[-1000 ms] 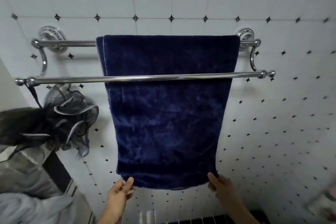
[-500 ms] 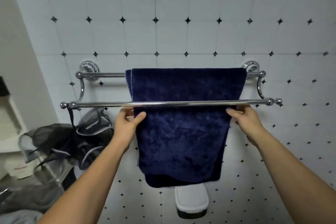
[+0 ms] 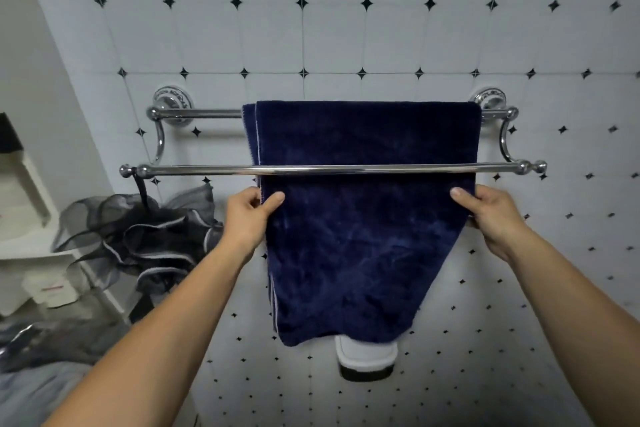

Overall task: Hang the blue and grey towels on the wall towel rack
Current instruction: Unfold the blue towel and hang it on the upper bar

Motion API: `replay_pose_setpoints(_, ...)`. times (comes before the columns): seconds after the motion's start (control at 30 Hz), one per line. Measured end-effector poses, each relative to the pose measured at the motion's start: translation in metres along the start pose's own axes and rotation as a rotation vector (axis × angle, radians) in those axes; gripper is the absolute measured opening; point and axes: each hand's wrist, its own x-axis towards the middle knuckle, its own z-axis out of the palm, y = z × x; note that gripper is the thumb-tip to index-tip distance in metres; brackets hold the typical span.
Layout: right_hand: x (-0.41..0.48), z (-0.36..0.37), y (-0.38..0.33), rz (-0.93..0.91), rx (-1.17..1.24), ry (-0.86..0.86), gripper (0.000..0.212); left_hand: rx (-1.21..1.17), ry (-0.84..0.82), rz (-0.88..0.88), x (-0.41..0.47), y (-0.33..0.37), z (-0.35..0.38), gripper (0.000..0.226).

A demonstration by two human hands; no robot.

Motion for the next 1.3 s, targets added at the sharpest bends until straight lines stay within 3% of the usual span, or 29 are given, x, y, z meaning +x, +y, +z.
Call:
replay_pose_setpoints(0.2,-0.004,0.001,-0.01,0.019,0.028,-0.033,0.008,-0.212,0.042,0.059,0.006,0.027,0.005,0.015)
replay_pose_setpoints(0.5,-0.008,-0.003,-0.001,0.061,0.016,-0.122,0.032,-0.098,0.162,0.087,0.007,0.026,0.001,0.01)
replay_pose_setpoints(0.67,-0.015,-0.008,0.011,0.089,0.048,-0.084,0.037,-0.135,0.138,-0.026,-0.002,0.017,0.001,0.013)
replay_pose_setpoints(0.8,-0.028,-0.01,-0.001,0.089,-0.181,-0.103,0.046,-0.08,0.007,-0.069,-0.012,0.013,-0.005,0.021)
replay_pose_setpoints(0.9,-0.032,-0.012,-0.029,0.011,-0.657,-0.044,0.042,-0.038,-0.075,-0.065,-0.012,0.028,-0.009,0.007)
replay_pose_setpoints(1.0,-0.035,-0.013,-0.062,-0.149,-1.007,0.195,0.054,0.233,-0.121,-0.086,-0.012,0.05,-0.021,0.012)
replay_pose_setpoints(1.1,-0.029,-0.009,-0.091,-0.349,-0.927,0.366,0.044,0.653,-0.1,-0.05,-0.015,0.079,-0.039,0.028)
replay_pose_setpoints(1.17,-0.015,-0.004,-0.107,-0.397,-0.839,0.403,0.033,0.841,0.117,0.145,-0.011,0.102,-0.043,0.033)
replay_pose_setpoints(1.23,0.002,0.002,-0.118,-0.34,-0.765,0.365,0.024,0.88,0.306,0.334,-0.002,0.12,-0.042,0.029)
replay_pose_setpoints(1.3,0.019,0.011,-0.122,-0.236,-0.628,0.297,0.021,0.881,0.318,0.367,0.011,0.128,-0.035,0.029)
